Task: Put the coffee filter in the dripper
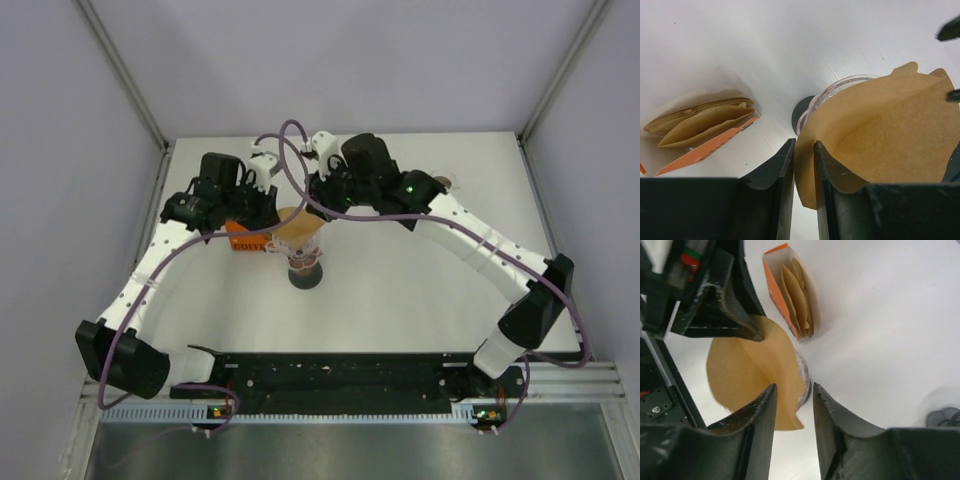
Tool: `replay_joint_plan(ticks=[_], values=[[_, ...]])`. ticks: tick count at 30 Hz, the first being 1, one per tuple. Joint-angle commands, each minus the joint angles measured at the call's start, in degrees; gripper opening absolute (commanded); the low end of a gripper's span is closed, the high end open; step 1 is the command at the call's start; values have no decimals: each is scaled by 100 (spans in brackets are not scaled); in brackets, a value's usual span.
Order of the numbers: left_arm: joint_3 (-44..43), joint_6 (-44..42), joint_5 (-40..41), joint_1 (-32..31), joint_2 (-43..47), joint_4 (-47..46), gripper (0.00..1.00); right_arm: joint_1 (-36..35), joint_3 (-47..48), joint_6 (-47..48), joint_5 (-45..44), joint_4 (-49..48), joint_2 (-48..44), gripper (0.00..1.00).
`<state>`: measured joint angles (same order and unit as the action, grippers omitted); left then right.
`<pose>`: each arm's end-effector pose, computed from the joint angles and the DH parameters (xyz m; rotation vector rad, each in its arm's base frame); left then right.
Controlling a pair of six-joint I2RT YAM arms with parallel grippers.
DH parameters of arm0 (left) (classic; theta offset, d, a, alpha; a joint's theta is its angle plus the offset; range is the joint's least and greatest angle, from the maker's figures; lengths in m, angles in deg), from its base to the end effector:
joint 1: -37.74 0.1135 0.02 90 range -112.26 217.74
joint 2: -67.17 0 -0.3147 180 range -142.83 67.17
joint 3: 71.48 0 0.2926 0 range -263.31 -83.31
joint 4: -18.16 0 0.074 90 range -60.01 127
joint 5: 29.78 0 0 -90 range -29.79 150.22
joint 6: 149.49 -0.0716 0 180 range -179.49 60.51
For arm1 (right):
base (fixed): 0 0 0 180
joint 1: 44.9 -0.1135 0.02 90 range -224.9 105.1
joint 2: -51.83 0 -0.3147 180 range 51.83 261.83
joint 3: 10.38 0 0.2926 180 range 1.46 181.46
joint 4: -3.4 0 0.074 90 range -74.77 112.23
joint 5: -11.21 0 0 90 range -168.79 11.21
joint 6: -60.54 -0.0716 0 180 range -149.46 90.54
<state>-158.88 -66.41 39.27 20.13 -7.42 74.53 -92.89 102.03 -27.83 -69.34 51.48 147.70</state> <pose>0.3009 -0.1224 0.3847 0.6721 2.2261 -0.5194 0.2964 0.3466 0.4342 -1.0067 1.9372 0.6460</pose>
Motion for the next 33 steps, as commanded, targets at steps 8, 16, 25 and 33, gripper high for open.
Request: replay_joint_plan(ticks=[8,16,25,33], values=[[104,59,-155,12,181,-173,28,-97,-1154,83,1286,-1779,-676,0],[95,147,-217,20,304,-217,29,-97,-1198,31,1436,-1595,-166,0],[-133,428,-120,108,322,-200,39,-184,-953,311,1209,-770,256,0],[-310,928,-621,389,322,-156,56,-633,180,848,102,601,1028,0]])
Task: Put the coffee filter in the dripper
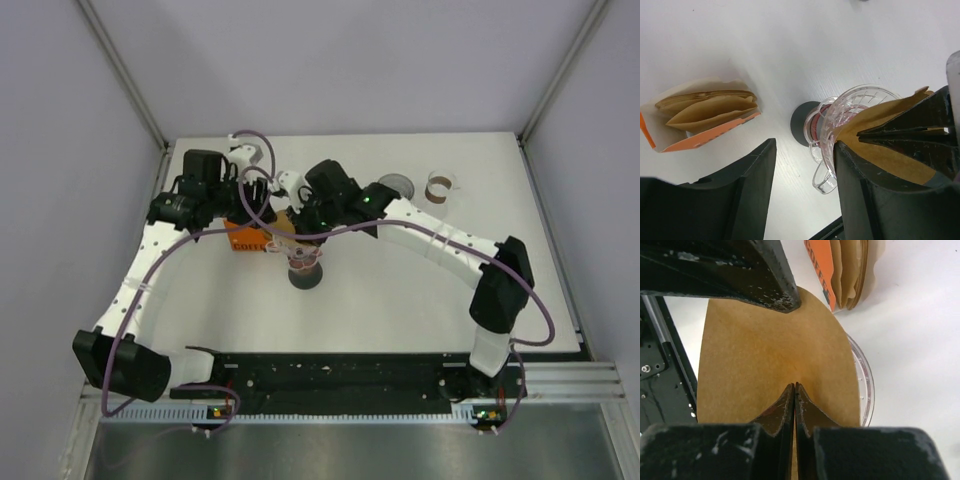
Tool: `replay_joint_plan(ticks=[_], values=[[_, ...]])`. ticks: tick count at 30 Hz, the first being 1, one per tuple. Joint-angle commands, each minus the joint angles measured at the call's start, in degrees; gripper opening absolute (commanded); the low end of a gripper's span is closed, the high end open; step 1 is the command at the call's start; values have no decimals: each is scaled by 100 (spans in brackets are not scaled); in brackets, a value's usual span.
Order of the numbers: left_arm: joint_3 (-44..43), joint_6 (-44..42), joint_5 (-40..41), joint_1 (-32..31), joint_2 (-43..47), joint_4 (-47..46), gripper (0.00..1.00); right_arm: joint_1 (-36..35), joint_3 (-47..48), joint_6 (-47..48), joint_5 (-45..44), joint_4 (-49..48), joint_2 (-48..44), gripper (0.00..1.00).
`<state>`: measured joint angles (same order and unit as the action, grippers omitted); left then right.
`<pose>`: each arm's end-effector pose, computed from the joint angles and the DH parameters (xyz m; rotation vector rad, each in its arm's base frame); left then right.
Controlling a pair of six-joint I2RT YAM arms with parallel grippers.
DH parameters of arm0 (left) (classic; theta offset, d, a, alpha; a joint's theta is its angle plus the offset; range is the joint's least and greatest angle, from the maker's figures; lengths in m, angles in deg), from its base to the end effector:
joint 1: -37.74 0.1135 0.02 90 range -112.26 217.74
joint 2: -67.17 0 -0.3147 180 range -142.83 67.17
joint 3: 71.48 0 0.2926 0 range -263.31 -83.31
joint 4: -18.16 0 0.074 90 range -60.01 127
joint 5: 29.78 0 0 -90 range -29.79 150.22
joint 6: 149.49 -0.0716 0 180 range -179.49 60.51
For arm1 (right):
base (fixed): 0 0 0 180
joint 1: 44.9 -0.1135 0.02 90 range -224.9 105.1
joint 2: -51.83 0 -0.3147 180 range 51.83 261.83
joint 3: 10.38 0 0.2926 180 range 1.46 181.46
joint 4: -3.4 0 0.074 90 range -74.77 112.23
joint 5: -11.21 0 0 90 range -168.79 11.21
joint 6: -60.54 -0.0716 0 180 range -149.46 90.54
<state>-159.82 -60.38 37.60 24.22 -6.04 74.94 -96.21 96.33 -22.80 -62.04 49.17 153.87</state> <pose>0.3010 -0.1007 0.3981 0.4901 2.2412 -0.5670 0.2869 0.3912 0.3514 -1.2804 1.9856 0.7282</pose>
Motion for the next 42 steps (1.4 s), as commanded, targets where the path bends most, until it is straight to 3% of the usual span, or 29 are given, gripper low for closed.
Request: replay_joint_plan(ticks=[1,8,16,25,30,42], values=[[-180,378,-429,-19,149,-171,56,-327,926,363,-690,982,587,0],[224,633,-252,-19,158,-302,46,-590,1727,512,-1270,1791,1230,0],[321,897,-384,-11,272,-364,45,-837,2220,591,-1658,2249,1784,0],[277,1327,-849,130,290,-399,50,-863,2229,486,-1710,2249,2083,0],[461,1626,-1579,192,281,-724,54,-863,2229,372,-1702,2249,2329,0],[356,1811,-2141,367,395,-768,59,-872,2246,-103,-1614,2240,2593,0]])
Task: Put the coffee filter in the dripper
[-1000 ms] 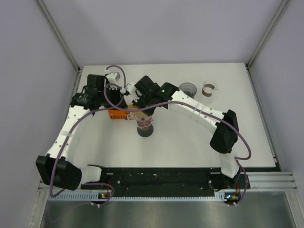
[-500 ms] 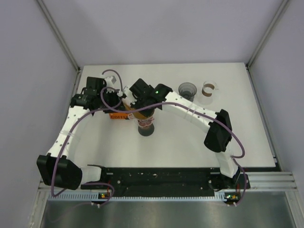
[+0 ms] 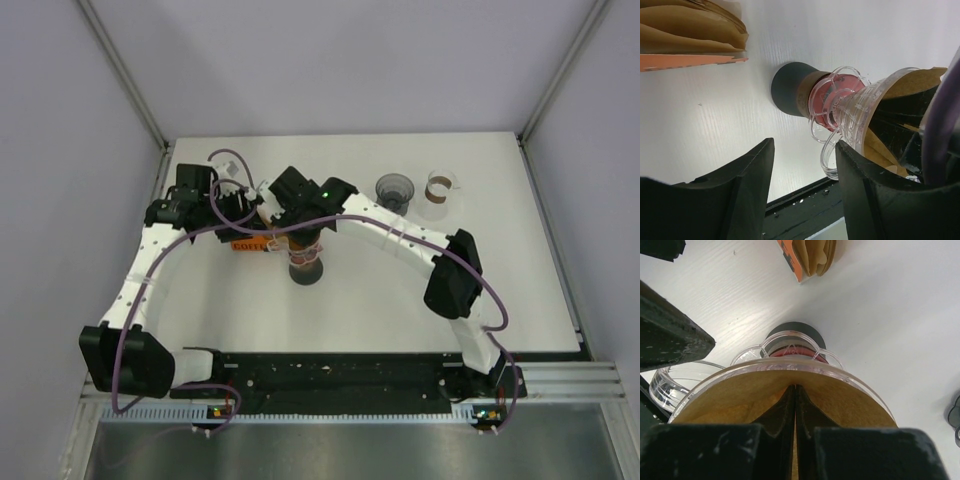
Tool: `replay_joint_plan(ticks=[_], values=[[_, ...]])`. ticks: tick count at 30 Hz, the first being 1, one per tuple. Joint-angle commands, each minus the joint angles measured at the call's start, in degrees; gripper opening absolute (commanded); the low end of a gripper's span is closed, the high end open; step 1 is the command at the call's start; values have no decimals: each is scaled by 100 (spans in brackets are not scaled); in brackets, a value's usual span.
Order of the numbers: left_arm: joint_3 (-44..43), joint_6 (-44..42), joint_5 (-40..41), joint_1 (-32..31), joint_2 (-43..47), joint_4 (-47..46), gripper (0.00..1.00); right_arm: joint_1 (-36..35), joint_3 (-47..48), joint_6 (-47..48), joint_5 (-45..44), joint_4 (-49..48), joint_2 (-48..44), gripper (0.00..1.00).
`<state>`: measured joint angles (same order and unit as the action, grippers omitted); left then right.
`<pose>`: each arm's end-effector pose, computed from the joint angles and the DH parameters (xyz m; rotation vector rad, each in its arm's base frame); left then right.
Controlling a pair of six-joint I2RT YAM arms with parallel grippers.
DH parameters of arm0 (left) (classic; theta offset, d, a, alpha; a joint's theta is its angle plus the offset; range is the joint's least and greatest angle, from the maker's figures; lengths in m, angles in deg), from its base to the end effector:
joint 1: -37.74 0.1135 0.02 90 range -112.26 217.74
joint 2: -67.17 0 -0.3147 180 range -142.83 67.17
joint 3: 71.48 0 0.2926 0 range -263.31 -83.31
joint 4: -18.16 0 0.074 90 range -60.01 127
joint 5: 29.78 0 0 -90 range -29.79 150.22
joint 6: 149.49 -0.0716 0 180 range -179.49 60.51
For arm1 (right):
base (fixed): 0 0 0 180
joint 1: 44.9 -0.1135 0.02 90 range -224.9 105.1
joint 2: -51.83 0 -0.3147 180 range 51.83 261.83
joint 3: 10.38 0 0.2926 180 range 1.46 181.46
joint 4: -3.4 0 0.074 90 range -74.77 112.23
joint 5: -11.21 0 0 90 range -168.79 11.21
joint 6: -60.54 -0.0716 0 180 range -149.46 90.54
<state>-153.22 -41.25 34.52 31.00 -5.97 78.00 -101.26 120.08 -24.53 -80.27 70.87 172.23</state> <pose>0.2990 -0.0666 0.3504 -0.0504 2.4854 -0.7404 0.3039 0.4533 0.3134 -1.3179 2.2437 0.2998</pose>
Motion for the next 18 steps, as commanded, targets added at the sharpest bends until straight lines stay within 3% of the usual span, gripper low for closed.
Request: replay_joint_plan(ticks=[1,4,7,12,18], values=[[-234,-32,-1921,-319,415,-1144,62,-350,-121,35,200,70,766,0],[187,486,-2018,-363,442,-1644,66,-350,-7,-44,279,52,809,0],[460,794,-1957,-354,424,-1979,63,-358,116,-124,323,53,827,0],[189,848,-2080,-284,397,-1980,50,-358,108,-150,227,44,687,0],[4,839,-2001,164,485,-1856,52,-350,73,-141,165,17,581,0]])
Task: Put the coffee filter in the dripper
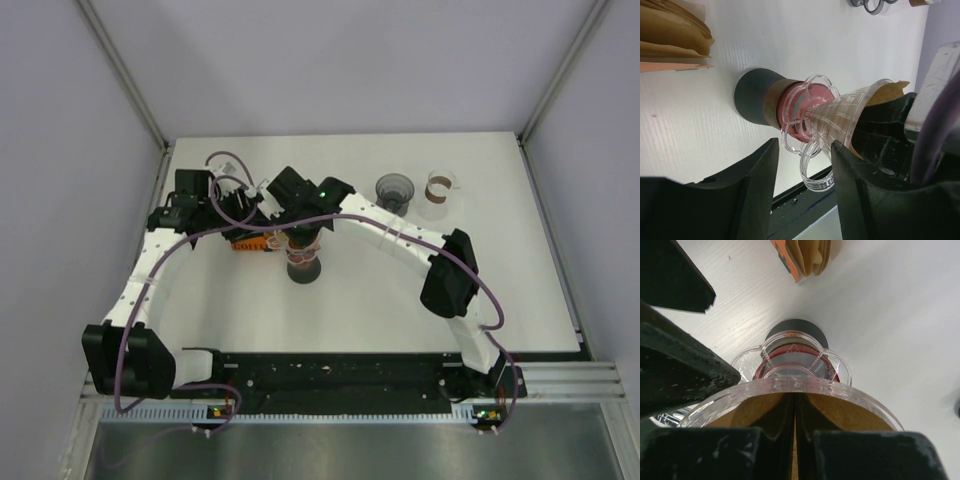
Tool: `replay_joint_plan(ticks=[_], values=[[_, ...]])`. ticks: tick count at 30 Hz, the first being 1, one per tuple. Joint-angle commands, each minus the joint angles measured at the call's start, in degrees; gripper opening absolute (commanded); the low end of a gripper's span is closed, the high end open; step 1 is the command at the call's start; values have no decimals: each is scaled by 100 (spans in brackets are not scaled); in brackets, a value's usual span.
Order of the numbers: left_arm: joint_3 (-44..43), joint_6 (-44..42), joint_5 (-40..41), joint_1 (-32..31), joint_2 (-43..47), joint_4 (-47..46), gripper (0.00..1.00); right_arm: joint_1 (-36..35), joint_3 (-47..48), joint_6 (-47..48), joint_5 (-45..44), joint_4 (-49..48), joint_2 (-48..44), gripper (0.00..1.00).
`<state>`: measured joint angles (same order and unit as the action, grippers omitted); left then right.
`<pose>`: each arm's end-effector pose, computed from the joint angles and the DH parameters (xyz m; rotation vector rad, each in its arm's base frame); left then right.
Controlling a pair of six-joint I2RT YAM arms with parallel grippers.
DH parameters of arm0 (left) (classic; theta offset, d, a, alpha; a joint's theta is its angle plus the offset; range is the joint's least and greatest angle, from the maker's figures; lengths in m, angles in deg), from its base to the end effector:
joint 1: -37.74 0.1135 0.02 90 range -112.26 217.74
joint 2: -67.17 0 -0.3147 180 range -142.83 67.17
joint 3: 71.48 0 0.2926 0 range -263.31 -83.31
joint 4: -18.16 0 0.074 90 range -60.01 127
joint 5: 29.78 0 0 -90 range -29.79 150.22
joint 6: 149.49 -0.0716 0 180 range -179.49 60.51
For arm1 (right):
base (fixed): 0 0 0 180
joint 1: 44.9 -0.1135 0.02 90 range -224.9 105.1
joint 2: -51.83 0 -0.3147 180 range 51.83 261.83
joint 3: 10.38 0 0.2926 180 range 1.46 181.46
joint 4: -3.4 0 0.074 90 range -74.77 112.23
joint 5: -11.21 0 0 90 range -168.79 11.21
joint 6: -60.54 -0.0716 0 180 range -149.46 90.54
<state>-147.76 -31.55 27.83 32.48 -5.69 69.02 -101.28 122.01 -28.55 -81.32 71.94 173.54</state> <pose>0.3055 -0.0666 0.3326 -0.2078 2.4308 -0.9445 0.3074 0.4566 0.3122 -1.2362 2.2978 0.2988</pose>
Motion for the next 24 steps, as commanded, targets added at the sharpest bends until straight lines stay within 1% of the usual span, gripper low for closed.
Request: replay_joint_plan(ticks=[1,4,10,12,16,24], values=[[-551,-105,-1384,16,474,-932,54,-347,-128,252,270,-98,459,0],[-560,-17,-1578,16,527,-932,57,-347,-137,191,270,-142,494,0],[-394,-79,-1508,-2,554,-861,60,-356,-111,94,270,-186,520,0],[-393,-166,-1298,42,571,-809,60,-347,-111,85,270,-178,477,0],[-560,-430,-569,174,484,-555,60,-356,-190,94,94,-178,327,0],[-587,-527,-295,297,167,-396,60,-365,-120,217,200,-213,64,0]])
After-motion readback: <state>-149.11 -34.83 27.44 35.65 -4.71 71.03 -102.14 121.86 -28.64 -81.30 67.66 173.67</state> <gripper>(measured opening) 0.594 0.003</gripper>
